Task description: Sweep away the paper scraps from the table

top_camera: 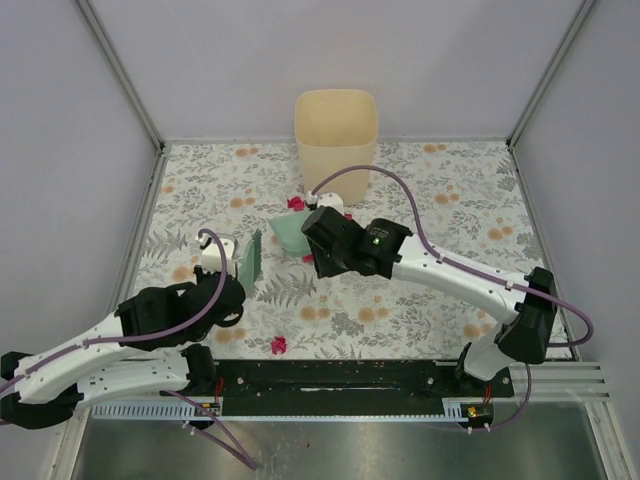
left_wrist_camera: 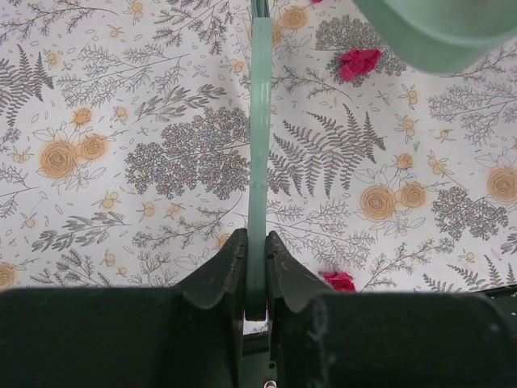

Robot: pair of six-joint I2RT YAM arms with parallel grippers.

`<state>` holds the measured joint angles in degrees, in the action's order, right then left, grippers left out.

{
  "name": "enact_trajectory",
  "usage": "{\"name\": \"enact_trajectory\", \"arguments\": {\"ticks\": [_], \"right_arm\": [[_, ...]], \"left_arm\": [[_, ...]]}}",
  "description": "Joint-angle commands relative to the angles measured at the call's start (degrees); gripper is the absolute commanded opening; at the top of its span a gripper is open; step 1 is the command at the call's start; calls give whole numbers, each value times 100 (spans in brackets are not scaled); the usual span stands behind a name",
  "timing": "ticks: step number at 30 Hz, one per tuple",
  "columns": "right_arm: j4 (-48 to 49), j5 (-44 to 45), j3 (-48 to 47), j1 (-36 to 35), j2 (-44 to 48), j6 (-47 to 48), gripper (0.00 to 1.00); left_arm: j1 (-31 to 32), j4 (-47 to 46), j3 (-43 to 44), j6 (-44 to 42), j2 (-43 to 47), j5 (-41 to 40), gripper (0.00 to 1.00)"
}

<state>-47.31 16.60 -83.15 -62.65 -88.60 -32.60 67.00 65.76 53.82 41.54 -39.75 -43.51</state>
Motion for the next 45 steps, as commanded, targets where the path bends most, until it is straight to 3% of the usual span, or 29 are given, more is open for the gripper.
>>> {"name": "enact_trajectory", "arguments": {"ticks": [1, 15, 27, 34, 45], "right_arm": [[-489, -34, -1174, 261, -367, 359, 0], [-1324, -227, -4119, 913, -1888, 1141, 0], [-1721, -1359, -6879, 1580, -3242, 1213, 0], [-895, -2845, -6837, 2388, -3234, 589, 0], [291, -4339, -6583, 3303, -3287, -764, 0]], "left_arm": [[-21, -379, -47, 83, 195, -264, 0], [-21, -379, -91, 117, 213, -316, 0], [-21, -388, -91, 109, -77, -290, 0], [-21, -441, -91, 3, -191, -185, 0], [-21, -406, -74, 65, -51, -237, 0]]}}
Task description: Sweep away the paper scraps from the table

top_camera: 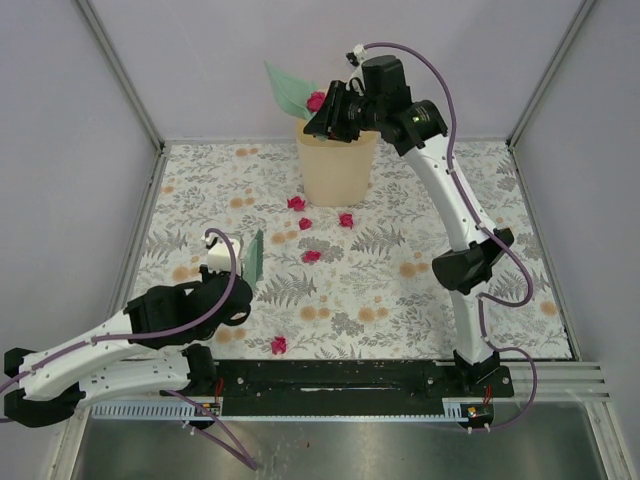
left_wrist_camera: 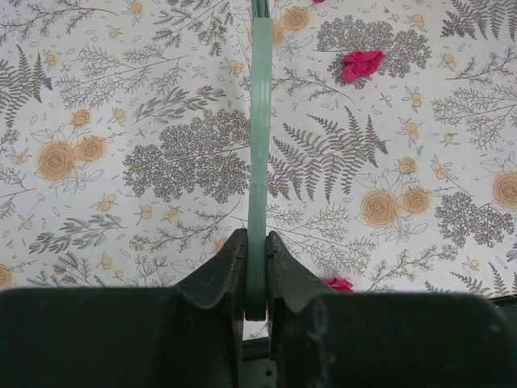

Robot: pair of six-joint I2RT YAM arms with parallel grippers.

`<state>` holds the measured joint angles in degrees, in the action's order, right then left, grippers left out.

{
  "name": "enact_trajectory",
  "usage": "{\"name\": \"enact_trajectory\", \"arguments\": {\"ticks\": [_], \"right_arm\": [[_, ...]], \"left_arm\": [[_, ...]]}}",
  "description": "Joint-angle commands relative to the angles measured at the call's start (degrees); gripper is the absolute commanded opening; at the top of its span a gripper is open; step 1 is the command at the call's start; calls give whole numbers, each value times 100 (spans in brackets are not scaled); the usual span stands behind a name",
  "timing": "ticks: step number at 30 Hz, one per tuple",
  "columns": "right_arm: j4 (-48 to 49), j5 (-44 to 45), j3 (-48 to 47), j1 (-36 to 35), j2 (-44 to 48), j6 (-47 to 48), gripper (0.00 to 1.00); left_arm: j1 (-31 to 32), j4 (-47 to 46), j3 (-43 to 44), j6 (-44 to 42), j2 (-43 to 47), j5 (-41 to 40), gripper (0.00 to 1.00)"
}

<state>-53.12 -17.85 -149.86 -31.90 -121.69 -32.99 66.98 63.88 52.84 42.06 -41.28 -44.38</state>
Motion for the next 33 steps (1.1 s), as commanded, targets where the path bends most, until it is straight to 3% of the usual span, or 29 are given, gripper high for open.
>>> {"name": "enact_trajectory", "arguments": {"ticks": [1, 9, 18, 24, 29, 33], "right_arm": [[1057, -1035, 167, 298, 40, -935, 0], [2936, -1827, 1449, 606, 496, -2455, 0], [7145, -1934, 4279, 852, 1437, -5162, 0], [8764, -1793, 5098, 966, 1587, -6288, 0], [9109, -1994, 5090, 958, 1551, -6589, 0], [8426, -2232, 5028, 958, 1806, -5950, 0]], "left_arm": [[-18, -218, 25, 12, 111, -150, 0], [-18, -200, 16, 30, 111, -176, 0], [-18, -200, -2, 39, 129, -185, 0], [-18, -200, 7, 39, 137, -185, 0], [-18, -191, -2, 48, 111, -194, 0], [-18, -191, -2, 56, 102, -202, 0]]}}
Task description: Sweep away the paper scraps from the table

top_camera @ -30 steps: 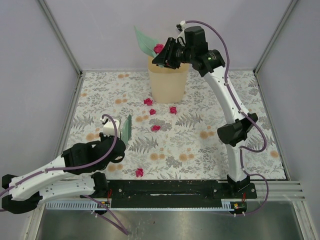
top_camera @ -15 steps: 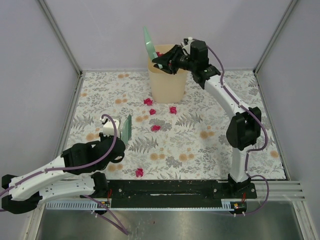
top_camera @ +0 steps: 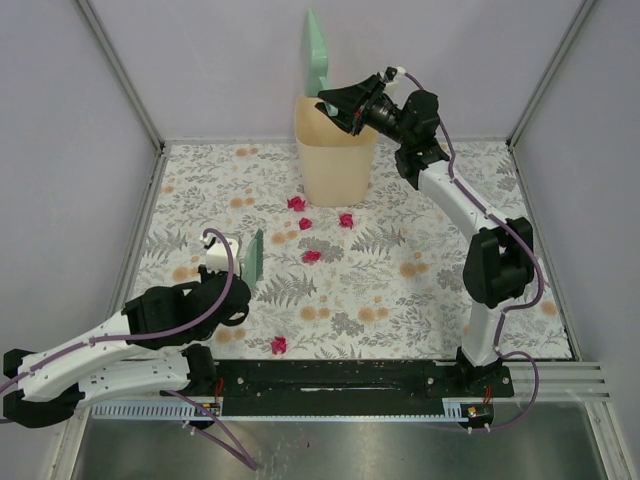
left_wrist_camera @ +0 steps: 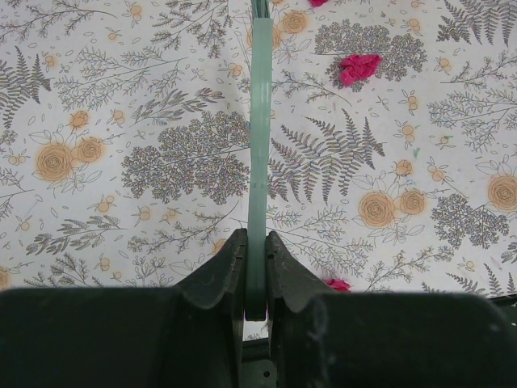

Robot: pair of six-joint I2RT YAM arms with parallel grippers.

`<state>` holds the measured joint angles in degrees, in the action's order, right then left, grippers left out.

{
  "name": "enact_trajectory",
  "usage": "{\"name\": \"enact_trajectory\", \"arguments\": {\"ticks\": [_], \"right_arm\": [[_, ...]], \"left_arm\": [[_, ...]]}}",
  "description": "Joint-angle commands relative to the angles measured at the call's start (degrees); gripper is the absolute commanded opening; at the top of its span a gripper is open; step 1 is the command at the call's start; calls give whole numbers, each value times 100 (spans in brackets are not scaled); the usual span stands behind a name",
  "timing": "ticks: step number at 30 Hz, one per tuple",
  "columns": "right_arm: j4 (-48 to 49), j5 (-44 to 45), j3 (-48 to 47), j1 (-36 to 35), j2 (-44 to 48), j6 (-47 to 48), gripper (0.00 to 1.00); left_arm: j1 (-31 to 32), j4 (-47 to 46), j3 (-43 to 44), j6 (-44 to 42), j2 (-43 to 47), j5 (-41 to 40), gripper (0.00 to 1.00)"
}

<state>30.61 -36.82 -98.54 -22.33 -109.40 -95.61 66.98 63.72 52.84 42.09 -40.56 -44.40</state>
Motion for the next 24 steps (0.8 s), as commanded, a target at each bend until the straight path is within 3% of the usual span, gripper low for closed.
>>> {"name": "enact_trajectory", "arguments": {"ticks": [1, 8, 11, 18, 24], "right_arm": [[-202, -343, -130, -8, 683, 611, 0], [-2538, -274, 27, -219, 1561, 2641, 0], [-3507, 24, 326, -342, 2001, 3511, 0], [-4826, 746, 1143, -404, 2871, 4621, 0], [-5618, 1141, 1504, -387, 3293, 5192, 0]], "left_arm": [[-18, -167, 7, 63, 21, -200, 0], [-18, -9, 77, 203, -171, -332, 0], [-53, 420, 401, 668, -312, -280, 0], [-54, 2063, 2176, 1109, -1392, 1055, 0], [-54, 2355, 2354, 1003, -1587, 2162, 0]]}}
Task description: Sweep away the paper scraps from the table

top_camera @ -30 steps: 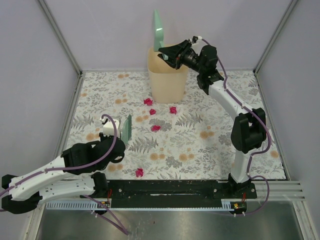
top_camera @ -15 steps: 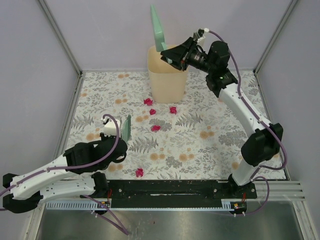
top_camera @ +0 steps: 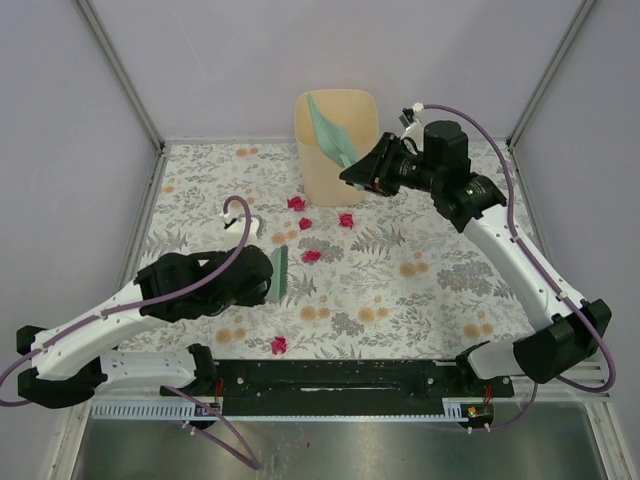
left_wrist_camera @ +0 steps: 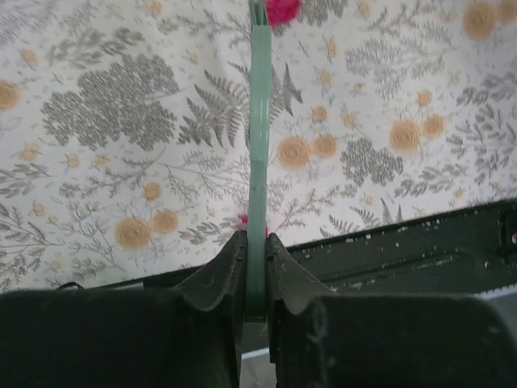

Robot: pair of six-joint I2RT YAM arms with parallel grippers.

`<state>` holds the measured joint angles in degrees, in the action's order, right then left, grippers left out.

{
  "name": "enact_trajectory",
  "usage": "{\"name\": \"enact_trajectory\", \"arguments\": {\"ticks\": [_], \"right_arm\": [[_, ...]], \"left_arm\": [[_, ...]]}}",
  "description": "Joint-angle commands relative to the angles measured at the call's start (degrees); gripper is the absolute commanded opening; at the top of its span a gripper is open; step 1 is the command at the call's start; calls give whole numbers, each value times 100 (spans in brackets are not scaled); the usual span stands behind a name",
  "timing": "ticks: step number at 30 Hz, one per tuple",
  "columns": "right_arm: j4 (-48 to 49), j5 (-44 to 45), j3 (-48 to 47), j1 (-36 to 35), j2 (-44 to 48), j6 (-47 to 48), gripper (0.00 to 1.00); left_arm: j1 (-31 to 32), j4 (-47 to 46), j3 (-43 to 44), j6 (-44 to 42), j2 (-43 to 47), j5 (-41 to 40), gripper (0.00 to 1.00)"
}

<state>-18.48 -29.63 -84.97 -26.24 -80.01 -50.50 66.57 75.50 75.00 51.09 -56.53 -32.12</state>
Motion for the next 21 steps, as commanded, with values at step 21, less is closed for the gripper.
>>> {"name": "enact_trajectory", "arguments": {"ticks": [21], "right_arm": [[-1509, 889, 1281, -4, 1137, 1279, 0]], "left_arm": [[-12, 1353, -582, 207, 925, 2642, 0]]}}
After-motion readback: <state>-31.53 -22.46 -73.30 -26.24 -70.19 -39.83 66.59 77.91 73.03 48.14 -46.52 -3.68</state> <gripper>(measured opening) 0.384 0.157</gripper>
